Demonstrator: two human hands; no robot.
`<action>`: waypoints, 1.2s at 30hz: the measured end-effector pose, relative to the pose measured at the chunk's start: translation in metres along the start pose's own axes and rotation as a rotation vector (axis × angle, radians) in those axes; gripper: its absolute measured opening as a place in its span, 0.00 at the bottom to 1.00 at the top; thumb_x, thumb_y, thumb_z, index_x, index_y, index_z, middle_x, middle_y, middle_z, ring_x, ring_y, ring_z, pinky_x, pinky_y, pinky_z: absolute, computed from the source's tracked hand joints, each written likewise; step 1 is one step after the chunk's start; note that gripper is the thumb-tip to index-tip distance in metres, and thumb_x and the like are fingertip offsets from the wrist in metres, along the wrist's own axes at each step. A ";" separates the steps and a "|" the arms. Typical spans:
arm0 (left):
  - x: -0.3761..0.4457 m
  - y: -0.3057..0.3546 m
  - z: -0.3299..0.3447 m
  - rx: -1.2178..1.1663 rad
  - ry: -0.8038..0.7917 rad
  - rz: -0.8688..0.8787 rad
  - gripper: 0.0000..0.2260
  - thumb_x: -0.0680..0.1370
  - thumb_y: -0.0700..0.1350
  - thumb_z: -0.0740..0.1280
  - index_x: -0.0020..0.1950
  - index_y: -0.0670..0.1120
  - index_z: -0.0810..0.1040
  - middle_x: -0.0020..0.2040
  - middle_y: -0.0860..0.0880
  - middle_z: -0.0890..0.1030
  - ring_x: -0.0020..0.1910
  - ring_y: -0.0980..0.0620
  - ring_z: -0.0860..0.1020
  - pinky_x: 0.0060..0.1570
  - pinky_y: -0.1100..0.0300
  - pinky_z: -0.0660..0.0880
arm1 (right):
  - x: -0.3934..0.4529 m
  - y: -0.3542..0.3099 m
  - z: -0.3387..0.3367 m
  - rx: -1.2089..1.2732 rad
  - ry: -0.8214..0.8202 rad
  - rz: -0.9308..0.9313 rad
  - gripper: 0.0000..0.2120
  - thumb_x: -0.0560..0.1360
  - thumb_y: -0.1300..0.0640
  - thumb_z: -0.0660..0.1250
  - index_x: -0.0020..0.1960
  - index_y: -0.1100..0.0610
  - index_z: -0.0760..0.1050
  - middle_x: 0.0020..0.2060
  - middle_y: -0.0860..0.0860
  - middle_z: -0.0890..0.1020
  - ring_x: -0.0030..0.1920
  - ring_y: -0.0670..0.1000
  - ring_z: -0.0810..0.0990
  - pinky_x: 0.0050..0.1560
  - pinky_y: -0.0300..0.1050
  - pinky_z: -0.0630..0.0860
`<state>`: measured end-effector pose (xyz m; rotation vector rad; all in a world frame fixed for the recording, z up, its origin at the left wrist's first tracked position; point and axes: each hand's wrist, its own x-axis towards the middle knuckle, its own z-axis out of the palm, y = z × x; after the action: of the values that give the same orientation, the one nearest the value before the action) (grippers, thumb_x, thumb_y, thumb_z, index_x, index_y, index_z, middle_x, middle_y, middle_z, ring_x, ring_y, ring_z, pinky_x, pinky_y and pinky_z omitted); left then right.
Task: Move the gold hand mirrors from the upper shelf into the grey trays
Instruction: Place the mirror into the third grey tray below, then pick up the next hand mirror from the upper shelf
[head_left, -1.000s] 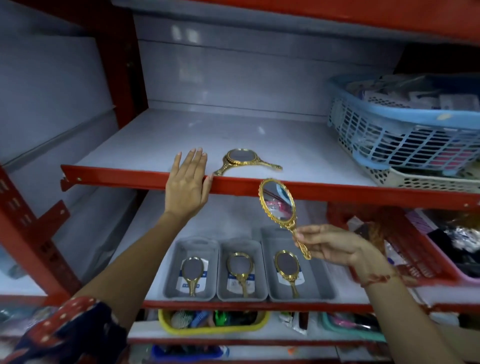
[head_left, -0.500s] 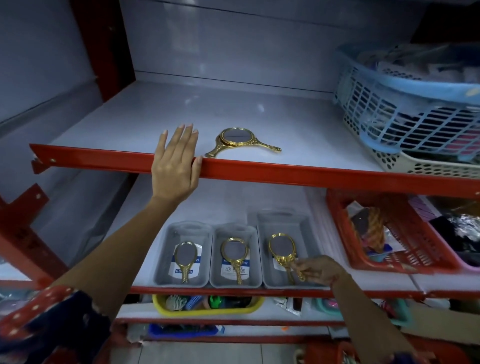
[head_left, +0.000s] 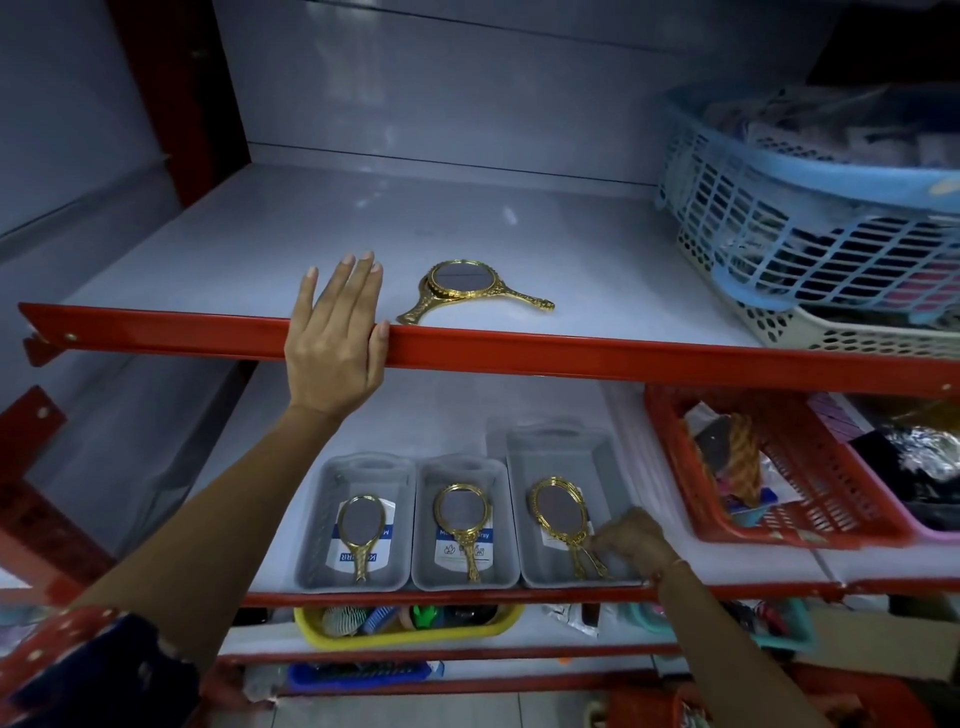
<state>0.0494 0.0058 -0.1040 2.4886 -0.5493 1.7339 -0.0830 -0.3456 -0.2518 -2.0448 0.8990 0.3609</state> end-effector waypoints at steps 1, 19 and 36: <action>0.000 0.000 -0.001 -0.001 -0.006 -0.003 0.23 0.82 0.49 0.51 0.71 0.39 0.70 0.70 0.42 0.74 0.71 0.46 0.71 0.76 0.49 0.55 | -0.005 -0.007 -0.004 0.008 -0.013 -0.024 0.15 0.63 0.64 0.76 0.46 0.73 0.81 0.41 0.61 0.83 0.40 0.53 0.78 0.41 0.43 0.72; 0.002 0.004 -0.012 -0.009 -0.070 -0.030 0.23 0.83 0.48 0.50 0.71 0.38 0.71 0.71 0.41 0.73 0.72 0.45 0.71 0.76 0.48 0.58 | -0.172 -0.216 -0.082 0.195 -0.212 -0.695 0.11 0.66 0.62 0.77 0.48 0.59 0.84 0.36 0.50 0.87 0.40 0.45 0.85 0.46 0.37 0.83; 0.004 -0.004 -0.004 -0.006 -0.024 0.041 0.23 0.81 0.47 0.52 0.71 0.37 0.70 0.71 0.41 0.72 0.71 0.45 0.71 0.75 0.50 0.59 | -0.095 -0.323 -0.081 -0.387 -0.096 -0.409 0.26 0.66 0.57 0.78 0.61 0.65 0.78 0.58 0.58 0.83 0.56 0.54 0.82 0.64 0.52 0.76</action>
<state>0.0484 0.0093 -0.0985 2.5149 -0.6111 1.7161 0.0749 -0.2438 0.0397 -2.4750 0.3512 0.4251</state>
